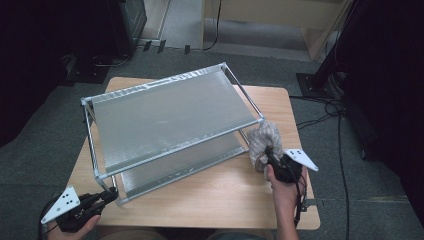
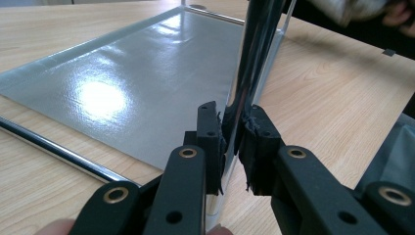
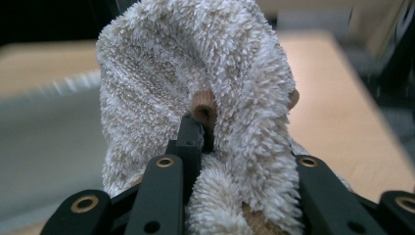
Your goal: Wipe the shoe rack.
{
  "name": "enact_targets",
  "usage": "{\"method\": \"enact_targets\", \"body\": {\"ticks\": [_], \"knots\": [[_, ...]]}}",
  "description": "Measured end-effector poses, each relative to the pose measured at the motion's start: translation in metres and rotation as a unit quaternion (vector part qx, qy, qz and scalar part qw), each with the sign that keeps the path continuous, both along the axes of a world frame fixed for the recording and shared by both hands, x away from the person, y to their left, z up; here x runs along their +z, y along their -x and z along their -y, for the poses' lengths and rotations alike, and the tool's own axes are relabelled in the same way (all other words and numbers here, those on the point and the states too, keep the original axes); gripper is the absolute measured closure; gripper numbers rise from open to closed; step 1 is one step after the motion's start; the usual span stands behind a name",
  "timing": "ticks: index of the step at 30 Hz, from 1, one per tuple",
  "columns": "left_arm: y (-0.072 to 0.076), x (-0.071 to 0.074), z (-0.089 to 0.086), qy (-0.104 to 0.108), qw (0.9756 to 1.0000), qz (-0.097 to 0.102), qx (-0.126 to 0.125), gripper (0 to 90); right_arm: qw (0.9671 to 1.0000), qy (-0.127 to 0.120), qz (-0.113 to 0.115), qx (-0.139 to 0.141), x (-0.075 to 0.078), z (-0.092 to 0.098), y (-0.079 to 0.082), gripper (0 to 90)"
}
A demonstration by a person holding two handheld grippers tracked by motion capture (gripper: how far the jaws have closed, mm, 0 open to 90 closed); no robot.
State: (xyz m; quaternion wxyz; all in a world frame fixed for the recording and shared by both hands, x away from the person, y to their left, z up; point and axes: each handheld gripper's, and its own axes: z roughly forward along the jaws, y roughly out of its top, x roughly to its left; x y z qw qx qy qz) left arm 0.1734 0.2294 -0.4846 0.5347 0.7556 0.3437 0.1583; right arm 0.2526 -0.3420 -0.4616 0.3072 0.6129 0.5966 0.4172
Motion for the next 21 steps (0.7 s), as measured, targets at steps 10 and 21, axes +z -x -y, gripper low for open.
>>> {"method": "enact_targets", "body": {"ticks": [10, 21], "knots": [[-0.002, -0.002, -0.001, 0.006, 1.0000, 0.002, -0.005, 79.7, 0.9931, -0.059, 0.007, -0.100, -0.008, 0.023, -0.012, 69.6], [-0.002, -0.003, -0.001, 0.008, 0.9999, 0.003, -0.008, 79.7, 0.9991, -0.010, -0.025, -0.032, -0.016, -0.001, -0.026, 69.0]]}}
